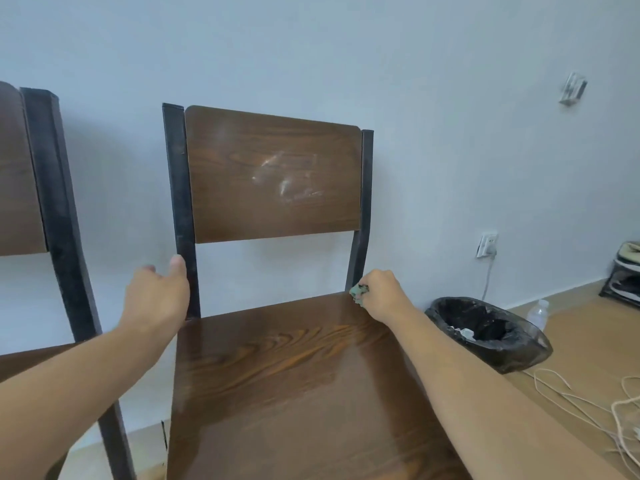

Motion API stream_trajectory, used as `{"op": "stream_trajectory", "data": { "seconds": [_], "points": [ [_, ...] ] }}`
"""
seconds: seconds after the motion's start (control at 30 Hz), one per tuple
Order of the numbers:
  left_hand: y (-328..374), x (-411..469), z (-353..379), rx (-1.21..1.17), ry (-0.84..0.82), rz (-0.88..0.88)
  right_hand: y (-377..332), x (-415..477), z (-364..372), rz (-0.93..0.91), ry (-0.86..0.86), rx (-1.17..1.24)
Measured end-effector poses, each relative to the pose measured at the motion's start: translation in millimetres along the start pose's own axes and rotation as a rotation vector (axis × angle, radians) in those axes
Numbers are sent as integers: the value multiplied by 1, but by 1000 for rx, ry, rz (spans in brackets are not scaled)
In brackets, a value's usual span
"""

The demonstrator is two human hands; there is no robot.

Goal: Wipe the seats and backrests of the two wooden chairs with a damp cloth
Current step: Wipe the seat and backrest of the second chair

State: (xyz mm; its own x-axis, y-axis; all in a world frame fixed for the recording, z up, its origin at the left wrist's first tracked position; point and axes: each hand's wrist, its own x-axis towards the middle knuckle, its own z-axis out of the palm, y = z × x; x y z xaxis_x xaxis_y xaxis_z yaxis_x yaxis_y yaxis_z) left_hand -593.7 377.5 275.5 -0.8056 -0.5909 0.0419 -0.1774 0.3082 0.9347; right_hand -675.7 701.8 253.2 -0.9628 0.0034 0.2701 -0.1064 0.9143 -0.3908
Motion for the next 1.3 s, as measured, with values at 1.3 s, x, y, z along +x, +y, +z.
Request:
{"op": "stream_trajectory", "data": {
  "seconds": [1.3],
  "points": [
    [31,75,-19,-234,-158,343,-115,64,-78,-45,782,645]
  ]
}}
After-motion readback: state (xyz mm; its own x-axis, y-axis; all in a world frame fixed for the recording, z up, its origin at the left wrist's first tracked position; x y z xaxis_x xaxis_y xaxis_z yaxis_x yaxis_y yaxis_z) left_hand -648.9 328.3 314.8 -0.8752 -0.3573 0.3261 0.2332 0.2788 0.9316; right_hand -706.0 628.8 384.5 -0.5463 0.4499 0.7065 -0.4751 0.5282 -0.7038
